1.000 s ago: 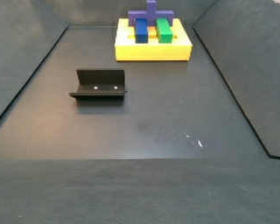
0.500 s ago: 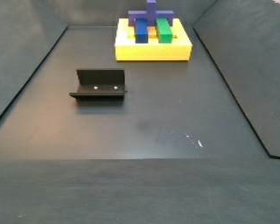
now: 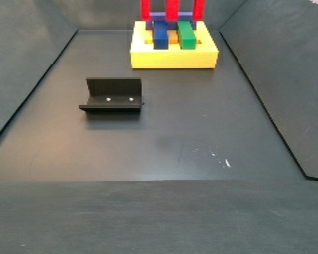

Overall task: Pick up the red object. Move up. Place the red object on the fixture. Regrasp the red object. Move to above the board. Insert the red object.
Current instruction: Insert the red object.

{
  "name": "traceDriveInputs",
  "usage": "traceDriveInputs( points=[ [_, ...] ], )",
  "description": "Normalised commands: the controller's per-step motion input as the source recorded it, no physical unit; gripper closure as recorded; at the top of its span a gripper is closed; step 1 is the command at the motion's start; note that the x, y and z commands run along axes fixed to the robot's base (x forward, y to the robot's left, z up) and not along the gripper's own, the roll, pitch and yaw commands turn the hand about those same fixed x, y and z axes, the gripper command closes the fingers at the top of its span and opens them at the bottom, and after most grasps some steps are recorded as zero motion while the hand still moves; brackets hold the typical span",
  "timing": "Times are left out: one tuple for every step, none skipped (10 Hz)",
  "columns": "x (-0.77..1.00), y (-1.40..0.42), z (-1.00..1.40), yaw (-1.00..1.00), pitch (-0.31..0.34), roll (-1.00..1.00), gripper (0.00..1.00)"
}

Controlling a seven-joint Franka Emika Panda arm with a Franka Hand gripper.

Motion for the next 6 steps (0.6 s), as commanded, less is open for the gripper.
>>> traceDriveInputs(
  points=[
    [0.0,0.19,-0.68,0.07,-0.121,-0.21,1.0],
    [0.0,0.14,-0.44,0.07,-0.056,-0.18,1.0],
    [-0.05,0.06,-0.28,0.0,-0.037,-0.18,1.0],
    [-0.17,0.04,-0.23,0.0,-0.043,-0.13,1.0],
    [-0.09,0.0,-0.09,-0.03,0.0,-0.1,1.0],
    [-0.05,0.06,0.0,-0.1,0.043,-0.15,1.0]
  ],
)
